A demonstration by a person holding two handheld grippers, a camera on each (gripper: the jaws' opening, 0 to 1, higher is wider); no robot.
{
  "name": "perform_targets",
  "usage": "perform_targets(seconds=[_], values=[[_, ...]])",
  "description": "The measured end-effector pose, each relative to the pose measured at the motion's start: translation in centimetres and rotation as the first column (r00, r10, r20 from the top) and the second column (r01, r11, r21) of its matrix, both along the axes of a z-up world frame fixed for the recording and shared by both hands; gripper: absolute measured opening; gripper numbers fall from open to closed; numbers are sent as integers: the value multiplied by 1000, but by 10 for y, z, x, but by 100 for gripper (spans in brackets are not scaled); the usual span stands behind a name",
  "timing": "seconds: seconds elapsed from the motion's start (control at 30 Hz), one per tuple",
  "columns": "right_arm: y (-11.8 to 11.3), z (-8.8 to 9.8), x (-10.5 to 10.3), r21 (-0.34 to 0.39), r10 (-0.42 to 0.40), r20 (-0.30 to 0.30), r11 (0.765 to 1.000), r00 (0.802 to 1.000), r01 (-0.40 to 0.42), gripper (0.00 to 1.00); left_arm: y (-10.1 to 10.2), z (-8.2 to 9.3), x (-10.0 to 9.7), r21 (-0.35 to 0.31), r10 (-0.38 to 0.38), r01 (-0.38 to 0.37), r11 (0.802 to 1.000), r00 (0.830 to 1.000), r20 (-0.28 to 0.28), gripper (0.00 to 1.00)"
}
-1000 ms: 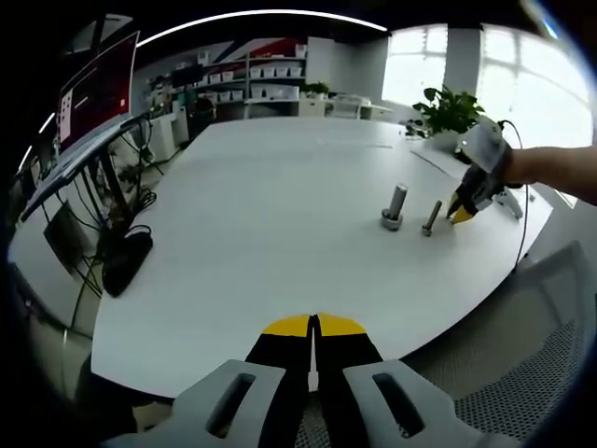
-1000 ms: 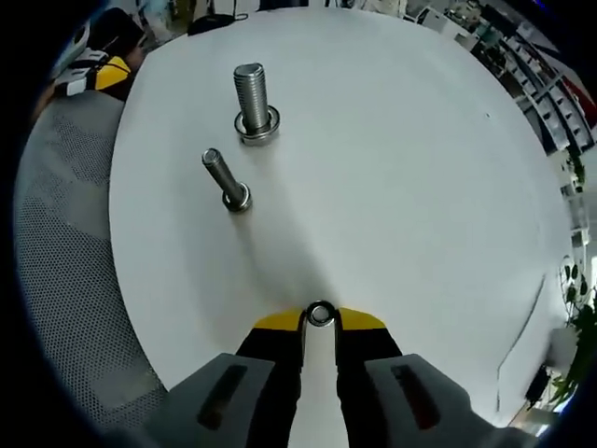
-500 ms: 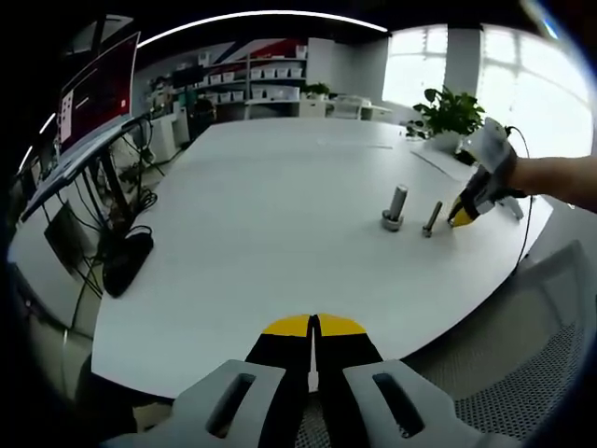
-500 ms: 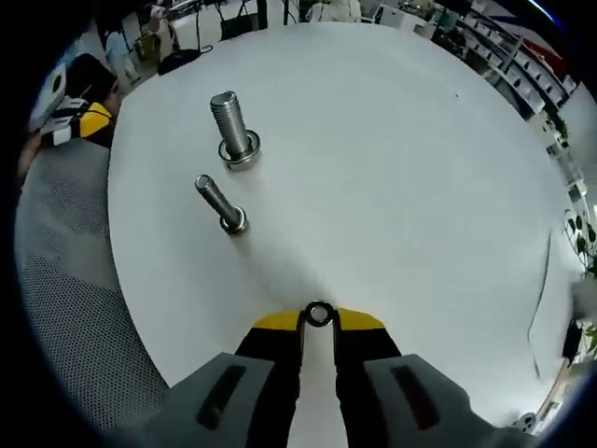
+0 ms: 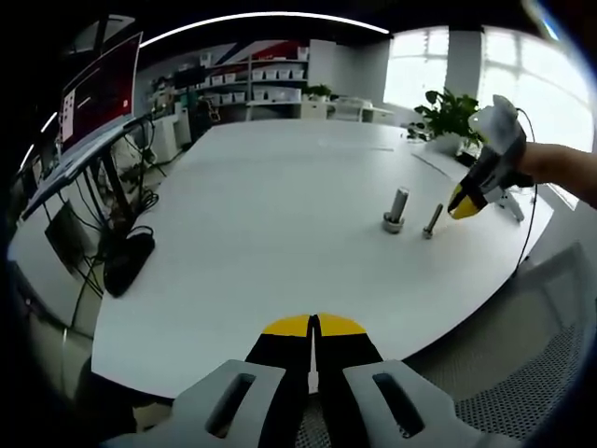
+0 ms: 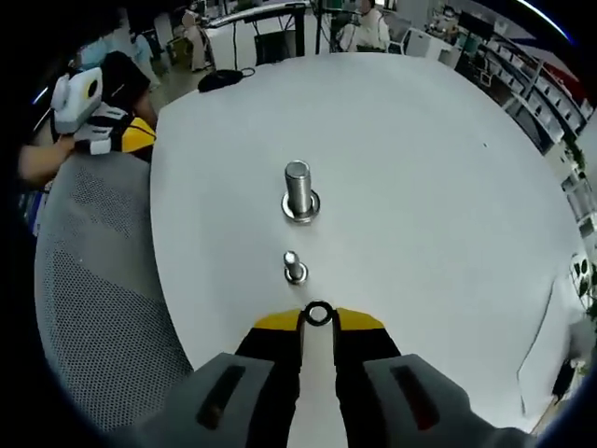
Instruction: Place the washer onto the threaded stud by aligning its center hole with the stud, sliding it down to the base, and recovering from edge contact or off-axis alignment until the washer reaches the visible bottom stop.
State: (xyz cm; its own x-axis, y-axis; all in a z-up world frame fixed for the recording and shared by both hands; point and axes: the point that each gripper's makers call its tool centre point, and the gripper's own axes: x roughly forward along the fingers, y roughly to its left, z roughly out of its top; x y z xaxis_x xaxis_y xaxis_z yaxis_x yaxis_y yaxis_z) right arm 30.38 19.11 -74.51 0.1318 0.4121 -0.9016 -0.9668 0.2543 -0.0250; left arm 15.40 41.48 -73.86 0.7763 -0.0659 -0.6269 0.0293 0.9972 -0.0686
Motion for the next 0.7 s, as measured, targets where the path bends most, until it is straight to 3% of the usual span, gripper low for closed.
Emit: perform_targets(seconds=[0.23, 0.53, 0.7], values=[[21, 20, -5, 22, 59, 6, 998, 998, -59, 14, 0, 1, 0, -1, 2, -2, 1000, 1000, 6, 0], [34, 15, -7, -12, 104, -13, 994, 994, -104, 14, 0, 1, 0, -1, 3, -3, 1000, 1000, 6, 0], [31, 5, -7, -81, 141, -7, 987, 990, -141, 14, 0, 1, 0, -3, 4, -4, 1000, 1000, 7, 0]])
